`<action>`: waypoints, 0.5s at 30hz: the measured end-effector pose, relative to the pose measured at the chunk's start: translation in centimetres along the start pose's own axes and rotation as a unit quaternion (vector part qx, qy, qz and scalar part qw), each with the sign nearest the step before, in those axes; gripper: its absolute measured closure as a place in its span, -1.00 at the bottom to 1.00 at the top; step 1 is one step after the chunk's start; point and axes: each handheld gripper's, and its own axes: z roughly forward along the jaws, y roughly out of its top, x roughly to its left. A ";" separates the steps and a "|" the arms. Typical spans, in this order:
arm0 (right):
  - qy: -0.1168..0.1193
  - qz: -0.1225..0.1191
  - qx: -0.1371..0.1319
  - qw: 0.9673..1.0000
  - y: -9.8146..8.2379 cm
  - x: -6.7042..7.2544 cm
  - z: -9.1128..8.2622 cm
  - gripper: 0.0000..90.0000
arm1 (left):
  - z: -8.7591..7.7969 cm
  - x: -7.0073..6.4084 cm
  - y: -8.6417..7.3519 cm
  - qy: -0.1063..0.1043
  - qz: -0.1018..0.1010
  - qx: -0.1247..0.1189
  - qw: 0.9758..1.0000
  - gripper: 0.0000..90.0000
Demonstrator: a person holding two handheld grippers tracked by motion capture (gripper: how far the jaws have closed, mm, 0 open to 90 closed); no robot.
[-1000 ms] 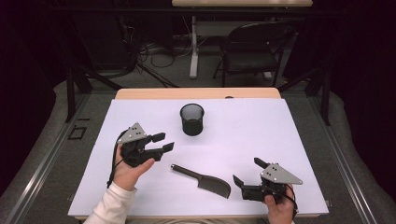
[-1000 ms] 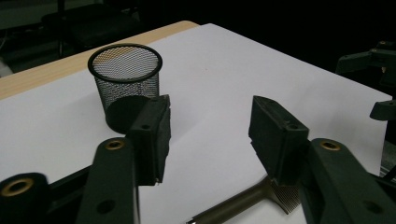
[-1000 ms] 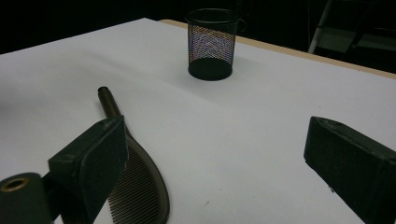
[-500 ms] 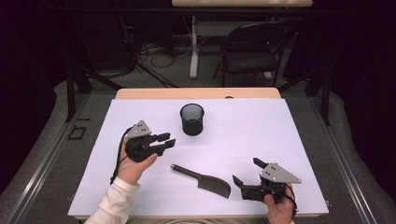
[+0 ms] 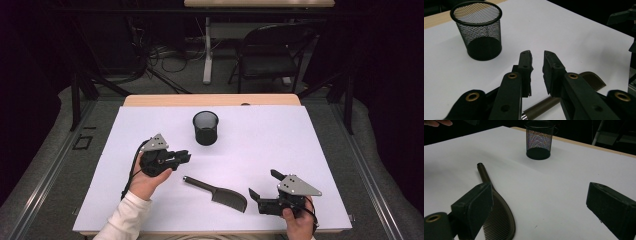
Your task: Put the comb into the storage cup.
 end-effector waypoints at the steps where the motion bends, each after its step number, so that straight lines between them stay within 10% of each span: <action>1: 0.000 0.000 0.000 1.000 0.0 0.0 0.0 -0.84 | 0.1 -0.1 0.0 -0.002 0.000 0.000 1.000 0.70; 7: 0.004 0.002 0.000 1.000 -0.1 0.0 0.1 -0.84 | 0.8 -0.3 -0.4 0.023 0.019 0.021 0.999 0.64; 15: 0.008 0.003 0.001 1.000 -0.1 0.0 0.2 -0.83 | 2.1 -0.3 -1.1 0.006 0.019 0.046 0.999 0.67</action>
